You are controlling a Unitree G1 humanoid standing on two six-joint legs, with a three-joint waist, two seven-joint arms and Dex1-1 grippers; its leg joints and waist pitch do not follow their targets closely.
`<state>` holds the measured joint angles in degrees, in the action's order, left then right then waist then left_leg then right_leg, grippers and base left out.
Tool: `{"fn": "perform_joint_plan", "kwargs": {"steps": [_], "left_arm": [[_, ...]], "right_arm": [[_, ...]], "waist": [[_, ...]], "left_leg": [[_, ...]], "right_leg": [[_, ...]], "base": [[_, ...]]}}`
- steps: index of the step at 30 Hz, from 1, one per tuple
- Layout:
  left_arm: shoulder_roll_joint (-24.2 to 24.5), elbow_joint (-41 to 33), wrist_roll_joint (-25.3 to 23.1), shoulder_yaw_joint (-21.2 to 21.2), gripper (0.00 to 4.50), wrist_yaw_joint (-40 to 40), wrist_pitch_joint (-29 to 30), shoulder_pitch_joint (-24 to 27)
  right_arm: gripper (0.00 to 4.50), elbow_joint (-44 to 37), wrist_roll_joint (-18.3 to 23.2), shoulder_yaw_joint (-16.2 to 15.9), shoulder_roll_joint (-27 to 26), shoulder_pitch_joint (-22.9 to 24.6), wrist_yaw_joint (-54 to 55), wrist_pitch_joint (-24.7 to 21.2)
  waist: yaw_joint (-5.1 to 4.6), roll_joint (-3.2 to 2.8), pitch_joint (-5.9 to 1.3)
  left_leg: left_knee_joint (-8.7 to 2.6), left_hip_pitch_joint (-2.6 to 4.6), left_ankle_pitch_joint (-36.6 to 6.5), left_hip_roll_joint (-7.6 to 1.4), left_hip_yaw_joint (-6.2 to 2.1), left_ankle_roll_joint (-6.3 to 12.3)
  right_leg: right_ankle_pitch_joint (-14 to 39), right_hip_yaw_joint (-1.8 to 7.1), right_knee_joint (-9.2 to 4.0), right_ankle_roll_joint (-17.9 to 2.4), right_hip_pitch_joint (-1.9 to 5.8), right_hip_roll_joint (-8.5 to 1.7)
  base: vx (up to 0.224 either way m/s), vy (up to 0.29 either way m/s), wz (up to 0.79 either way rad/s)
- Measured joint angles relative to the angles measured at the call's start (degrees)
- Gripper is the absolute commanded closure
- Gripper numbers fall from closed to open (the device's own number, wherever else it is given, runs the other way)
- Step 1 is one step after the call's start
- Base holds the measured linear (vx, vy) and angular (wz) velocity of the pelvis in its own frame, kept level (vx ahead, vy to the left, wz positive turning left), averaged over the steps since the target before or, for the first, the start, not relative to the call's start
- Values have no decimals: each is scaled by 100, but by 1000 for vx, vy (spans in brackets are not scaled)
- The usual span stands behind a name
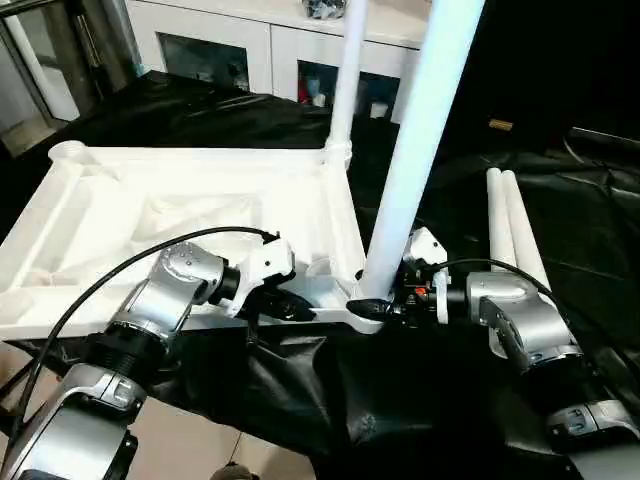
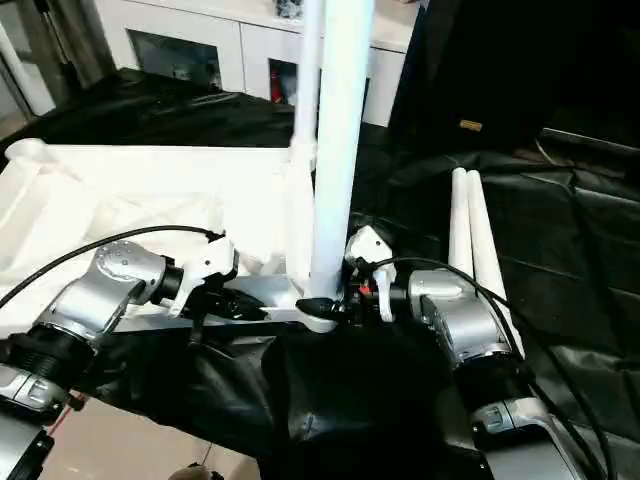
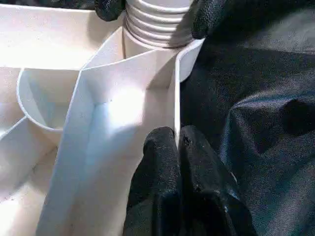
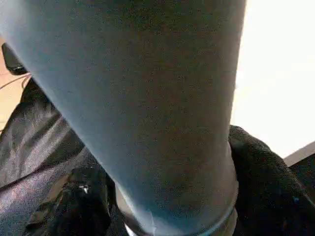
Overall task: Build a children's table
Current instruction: Rotate leg to tighten
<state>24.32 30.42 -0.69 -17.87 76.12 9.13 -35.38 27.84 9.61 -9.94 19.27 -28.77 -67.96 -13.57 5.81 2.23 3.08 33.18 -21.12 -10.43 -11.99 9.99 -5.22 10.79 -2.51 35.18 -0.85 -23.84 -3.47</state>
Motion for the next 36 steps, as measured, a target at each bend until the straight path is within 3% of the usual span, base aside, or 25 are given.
{"fn": "perform_joint_plan", "kwargs": {"steps": [8,15,18,22,32,34,36], "left_arm": [[-29,33,0,10,450,-70,3,16],[-683,809,-185,261,450,-1626,296,-350],[-1141,1171,-303,357,450,-2426,486,-597],[-1482,1366,-312,442,450,-2987,643,-728],[-1576,1384,-329,500,450,-3156,711,-759],[-1563,1384,-329,501,450,-3123,708,-759],[-1525,1380,-328,501,450,-3038,683,-759]], "right_arm": [[175,17,16,102,-203,100,269,-51],[176,1437,-56,792,-1159,-488,2875,469],[176,2036,-65,1108,-1516,-894,4122,558],[176,2516,-8,1411,-1735,-1211,4988,644],[176,3123,-28,1526,-1829,-1553,5262,971],[120,3176,-30,1544,-1835,-1571,5236,1020],[106,3240,-32,1593,-1832,-1580,5069,1036]], "waist": [[-15,3,-2],[-207,6,-4],[-214,0,-2],[-206,-9,-6],[-220,-16,-10],[-227,-16,-10],[-233,-15,-10]], "left_leg": [[6,6,1,0,-2,0],[37,74,6,5,-16,-10],[35,86,6,9,-22,-10],[33,88,6,11,-20,-10],[20,88,5,10,-17,-8],[18,88,5,10,-18,-9],[14,88,5,10,-19,-8]], "right_leg": [[0,0,11,0,4,0],[-22,16,14,-10,66,-1],[-6,19,6,17,80,-4],[-21,25,5,-6,89,-6],[-19,21,-2,-3,91,-5],[-19,22,-3,-2,90,-5],[-19,21,-6,-2,90,-4]], "base": [[0,0,0],[0,0,0],[0,0,0],[0,0,0],[0,0,0],[0,0,0],[0,0,0]]}}
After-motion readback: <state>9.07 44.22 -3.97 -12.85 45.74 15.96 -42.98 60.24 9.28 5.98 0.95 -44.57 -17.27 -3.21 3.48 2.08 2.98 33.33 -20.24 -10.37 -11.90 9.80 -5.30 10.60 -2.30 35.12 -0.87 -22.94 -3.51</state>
